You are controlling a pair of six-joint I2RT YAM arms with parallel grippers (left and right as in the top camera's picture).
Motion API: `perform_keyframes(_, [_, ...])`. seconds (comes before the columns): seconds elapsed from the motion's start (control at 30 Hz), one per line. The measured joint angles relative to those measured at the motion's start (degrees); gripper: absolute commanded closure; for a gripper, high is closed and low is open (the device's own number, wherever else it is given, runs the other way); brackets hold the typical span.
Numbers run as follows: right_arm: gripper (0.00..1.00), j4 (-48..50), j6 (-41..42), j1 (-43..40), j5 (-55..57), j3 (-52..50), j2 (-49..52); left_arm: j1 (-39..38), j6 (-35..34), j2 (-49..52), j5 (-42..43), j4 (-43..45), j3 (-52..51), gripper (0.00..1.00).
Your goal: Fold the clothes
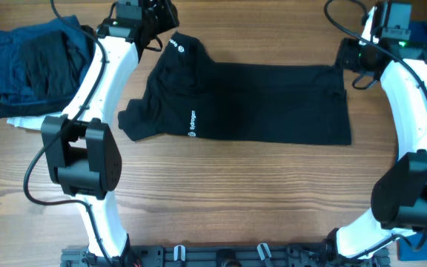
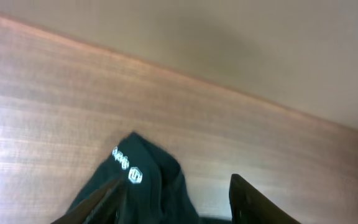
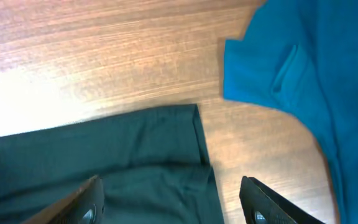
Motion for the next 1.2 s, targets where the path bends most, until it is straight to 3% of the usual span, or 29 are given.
perform_keyframes(0.53, [0.28,10.93,-1.25,-0.02,-0.15,-0.15,18.78,0.28,5.73,12.37,0.22,8.31,0.0,0.51])
perform_keyframes(0.77, [0.28,13.18,-1.25,-0.02,-0.15,-0.2,18.97,0.28,8.22,13.42,0.39,10.69,0.0,0.43])
perform_keyframes(1.2, [0.27,14.29,-1.25,-0.02,-0.15,-0.2,18.97,0.28,10.99,18.88,0.42,9.75,0.0,0.4])
